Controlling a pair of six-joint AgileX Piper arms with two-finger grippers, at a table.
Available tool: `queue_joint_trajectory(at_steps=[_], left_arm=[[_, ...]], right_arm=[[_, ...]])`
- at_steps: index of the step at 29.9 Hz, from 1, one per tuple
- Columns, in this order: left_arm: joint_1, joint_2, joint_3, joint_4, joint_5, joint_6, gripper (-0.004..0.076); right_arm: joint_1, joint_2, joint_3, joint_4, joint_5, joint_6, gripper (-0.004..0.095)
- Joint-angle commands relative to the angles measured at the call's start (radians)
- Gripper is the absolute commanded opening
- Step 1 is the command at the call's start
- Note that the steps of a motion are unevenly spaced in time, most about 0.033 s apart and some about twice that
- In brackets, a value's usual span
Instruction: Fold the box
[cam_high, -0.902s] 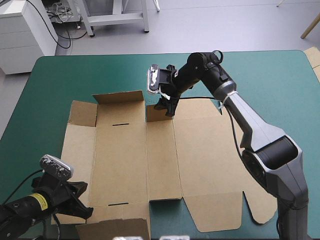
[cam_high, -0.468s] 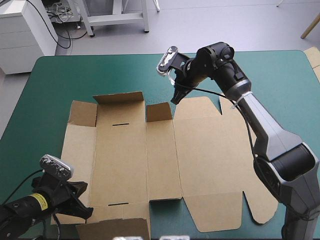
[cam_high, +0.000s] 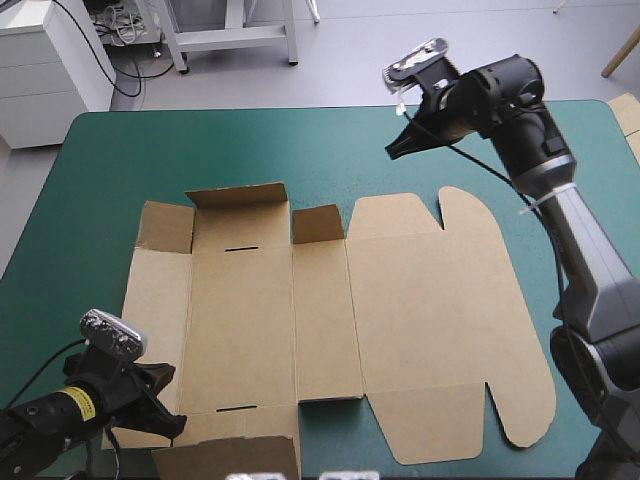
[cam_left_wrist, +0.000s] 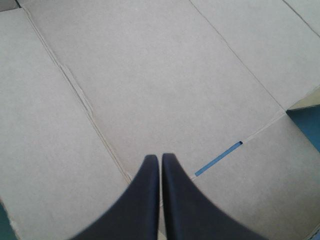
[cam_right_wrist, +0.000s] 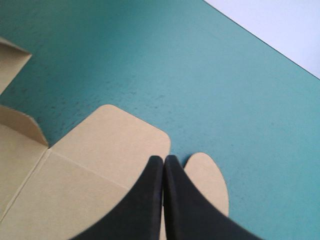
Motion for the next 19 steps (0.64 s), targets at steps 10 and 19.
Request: queue_joint_trajectory(at_steps=[10, 19], left_arm=[[-0.008, 0.004, -0.048, -0.013, -0.056, -0.003, -0.0008], [-0.008, 0.053, -0.214, -0.011, -0.042, -0.011, -0.0008]], right_arm=[[-0.217, -0.260, 0.303, 0.041, -0.042, 0.030, -0.0021], [-0.248, -0.492, 0.688, 0.084, -0.077, 0.027, -0.0021]])
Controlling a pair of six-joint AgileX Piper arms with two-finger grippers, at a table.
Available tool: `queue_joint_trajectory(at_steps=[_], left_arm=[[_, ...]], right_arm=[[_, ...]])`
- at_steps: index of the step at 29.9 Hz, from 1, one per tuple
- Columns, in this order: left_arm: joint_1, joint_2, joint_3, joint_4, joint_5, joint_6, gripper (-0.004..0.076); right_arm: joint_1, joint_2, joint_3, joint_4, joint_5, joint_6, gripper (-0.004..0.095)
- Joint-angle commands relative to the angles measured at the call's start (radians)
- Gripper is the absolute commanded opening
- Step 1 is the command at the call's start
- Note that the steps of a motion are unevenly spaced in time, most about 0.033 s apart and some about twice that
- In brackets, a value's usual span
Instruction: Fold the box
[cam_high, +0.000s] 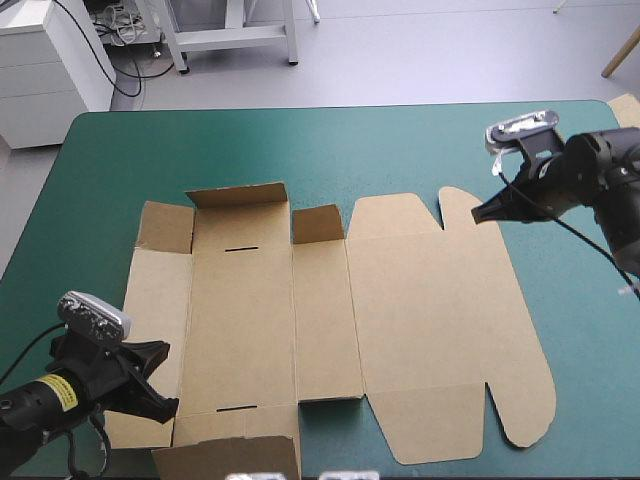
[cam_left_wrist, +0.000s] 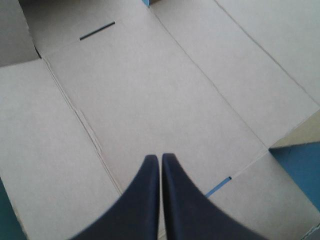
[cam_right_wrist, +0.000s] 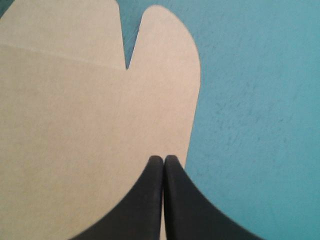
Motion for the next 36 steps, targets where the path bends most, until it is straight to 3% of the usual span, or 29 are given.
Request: queue_joint_trajectory(at_steps=[1, 12, 19, 25, 31, 36], left_arm=[[-0.008, 0.054, -0.106, -0.011, -0.045, -0.009, -0.0008], [-0.008, 0.341, -0.302, -0.009, 0.055, 0.000, -0.0007], [-0.008, 0.487, -0.388, -0.013, 0.058, 0.082, 0.0001], [0.010, 0.545, -0.413, -0.006, 0.133, 0.139, 0.0016], [0.237, 0.547, -0.413, -0.043, 0.117, 0.163, 0.0016], [0.511, 0.547, -0.413, -0.281, 0.155, 0.370, 0.0016]], right_arm=[[-0.011, -0.126, 0.117, 0.036, -0.069, -0.006, -0.0021], [-0.011, -0.429, 0.496, 0.114, -0.164, -0.029, -0.0021], [-0.011, -0.600, 0.614, 0.114, -0.169, -0.032, -0.0021], [-0.011, -0.678, 0.640, 0.113, -0.179, -0.032, -0.0021], [-0.011, -0.694, 0.664, 0.110, -0.175, -0.032, -0.0021], [-0.011, -0.694, 0.668, 0.109, -0.179, -0.032, -0.0021]])
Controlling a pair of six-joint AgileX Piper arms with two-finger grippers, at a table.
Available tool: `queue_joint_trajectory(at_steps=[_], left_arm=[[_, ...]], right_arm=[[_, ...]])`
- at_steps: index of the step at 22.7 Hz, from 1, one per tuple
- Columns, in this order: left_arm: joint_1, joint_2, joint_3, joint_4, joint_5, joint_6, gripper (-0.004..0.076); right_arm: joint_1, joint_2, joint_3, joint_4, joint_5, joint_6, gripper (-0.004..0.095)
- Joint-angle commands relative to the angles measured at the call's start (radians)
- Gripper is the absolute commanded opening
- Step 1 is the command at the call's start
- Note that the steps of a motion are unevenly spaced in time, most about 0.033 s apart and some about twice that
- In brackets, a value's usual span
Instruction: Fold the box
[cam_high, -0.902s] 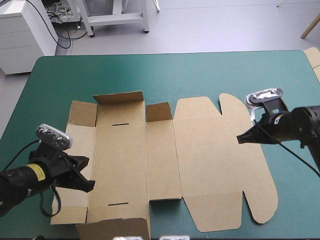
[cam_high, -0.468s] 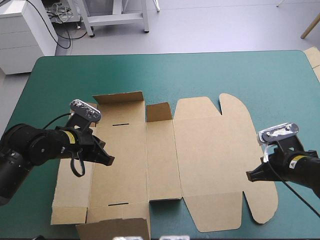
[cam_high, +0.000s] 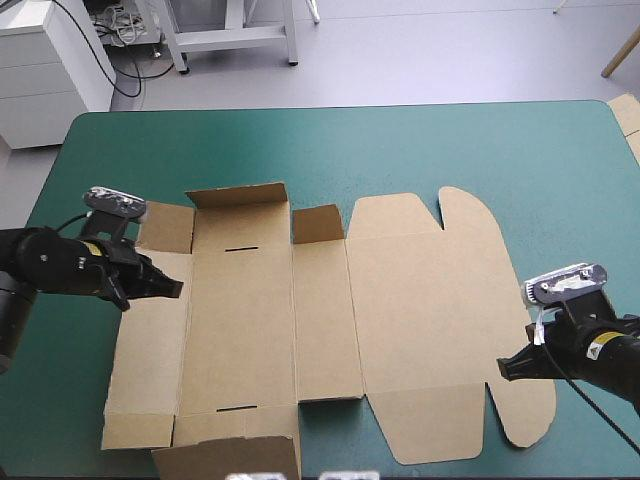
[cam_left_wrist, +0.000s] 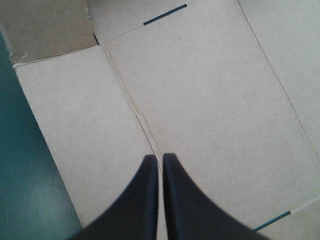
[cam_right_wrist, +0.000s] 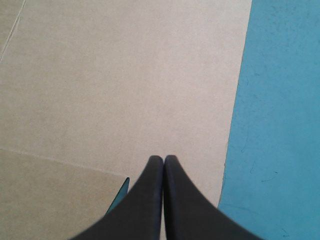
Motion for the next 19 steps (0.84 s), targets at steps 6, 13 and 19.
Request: queue_joint_trajectory(at_steps=[6, 13, 19], left_arm=[[0.550, -0.012, -0.031, -0.570, 0.107, 0.416, 0.0016], [1.007, 0.110, -0.031, -0.754, 0.105, 0.365, 0.0016], [1.026, 0.115, -0.031, -0.658, 0.070, 0.365, 0.0011]], right_arm=[[-0.011, -0.003, -0.024, -0.001, -0.067, -0.014, -0.0021], [-0.011, -0.003, -0.024, -0.001, -0.065, -0.018, -0.0021], [-0.011, -0.003, -0.024, -0.001, -0.105, -0.025, -0.0021]])
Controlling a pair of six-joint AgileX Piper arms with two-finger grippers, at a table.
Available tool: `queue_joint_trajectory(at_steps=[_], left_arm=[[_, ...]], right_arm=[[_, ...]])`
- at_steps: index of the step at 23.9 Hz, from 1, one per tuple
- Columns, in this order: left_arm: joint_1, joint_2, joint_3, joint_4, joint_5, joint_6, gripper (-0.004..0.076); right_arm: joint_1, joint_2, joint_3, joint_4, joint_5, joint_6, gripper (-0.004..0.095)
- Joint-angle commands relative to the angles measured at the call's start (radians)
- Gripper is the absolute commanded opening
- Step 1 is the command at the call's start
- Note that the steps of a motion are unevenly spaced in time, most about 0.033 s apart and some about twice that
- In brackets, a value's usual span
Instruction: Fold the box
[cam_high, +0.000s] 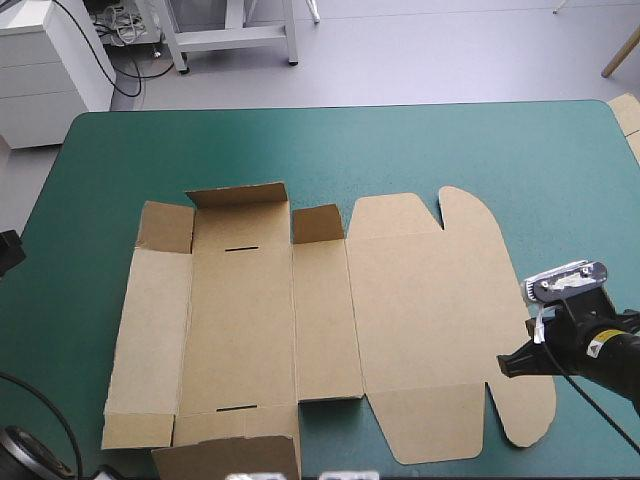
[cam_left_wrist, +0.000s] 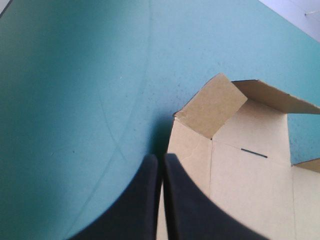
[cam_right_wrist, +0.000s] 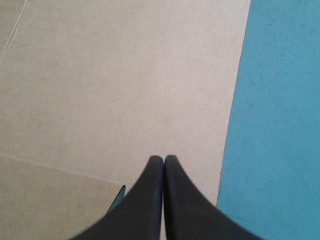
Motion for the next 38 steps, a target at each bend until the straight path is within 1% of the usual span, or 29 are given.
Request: queue_joint_trajectory(at_steps=[1, 3, 5, 8, 10, 11, 13, 15, 18, 21, 23, 25, 29, 33, 35, 38], left_arm=[[0.002, -0.023, -0.030, 0.029, 0.000, -0.011, 0.0011], [0.002, -0.023, -0.030, 0.052, 0.009, -0.062, 0.0018], [0.002, -0.023, -0.030, 0.045, 0.022, -0.062, 0.0032], [0.002, -0.023, -0.030, 0.049, 0.050, -0.056, 0.0097], [0.002, -0.023, -0.030, 0.078, 0.050, -0.056, 0.0184], [0.002, -0.023, -0.030, 0.095, 0.050, -0.056, 0.0242], [0.002, -0.023, -0.030, 0.118, 0.050, -0.061, 0.0370], [0.002, -0.023, -0.030, 0.126, 0.050, -0.068, 0.0519], [0.002, -0.023, -0.028, 0.117, 0.048, -0.082, 0.0654], [0.002, -0.023, 0.023, 0.109, 0.048, -0.083, 0.0655], [0.002, -0.023, 0.112, 0.119, 0.048, -0.080, 0.0655], [0.002, -0.023, 0.223, 0.167, 0.012, -0.063, 0.0655], [0.002, -0.023, 0.304, 0.177, -0.023, -0.056, 0.0655], [0.002, -0.029, 0.392, 0.175, -0.001, -0.048, 0.0655], [0.002, -0.029, 0.419, 0.165, -0.010, -0.003, 0.0655], [-0.009, -0.029, 0.442, 0.158, -0.040, 0.024, 0.0655]], right_arm=[[-0.011, -0.003, -0.025, 0.002, -0.082, -0.011, -0.0021], [-0.011, -0.003, -0.025, 0.002, -0.082, -0.011, -0.0021], [-0.011, -0.003, -0.025, 0.002, -0.078, -0.011, -0.0021], [-0.011, -0.003, -0.025, 0.002, -0.078, -0.011, -0.0021], [-0.011, -0.003, -0.025, 0.002, -0.078, -0.011, -0.0021], [-0.011, -0.003, -0.025, 0.002, -0.078, -0.011, -0.0021], [-0.011, -0.003, -0.025, 0.002, -0.078, -0.011, -0.0021], [-0.011, -0.003, -0.025, 0.002, -0.078, -0.013, -0.0021], [-0.011, -0.003, -0.025, 0.002, -0.078, -0.024, -0.0021], [-0.011, -0.003, -0.025, 0.002, -0.080, -0.024, -0.0021], [-0.011, -0.003, -0.025, 0.002, -0.081, -0.024, -0.0021], [-0.011, -0.003, -0.025, 0.002, -0.081, -0.037, -0.0021], [-0.011, -0.003, -0.025, 0.002, -0.078, -0.051, -0.0021], [-0.011, -0.003, -0.025, 0.002, -0.078, -0.051, -0.0021], [-0.011, -0.003, -0.025, 0.002, -0.078, -0.051, -0.0021], [-0.011, -0.003, -0.025, 0.002, -0.078, -0.051, -0.0021]])
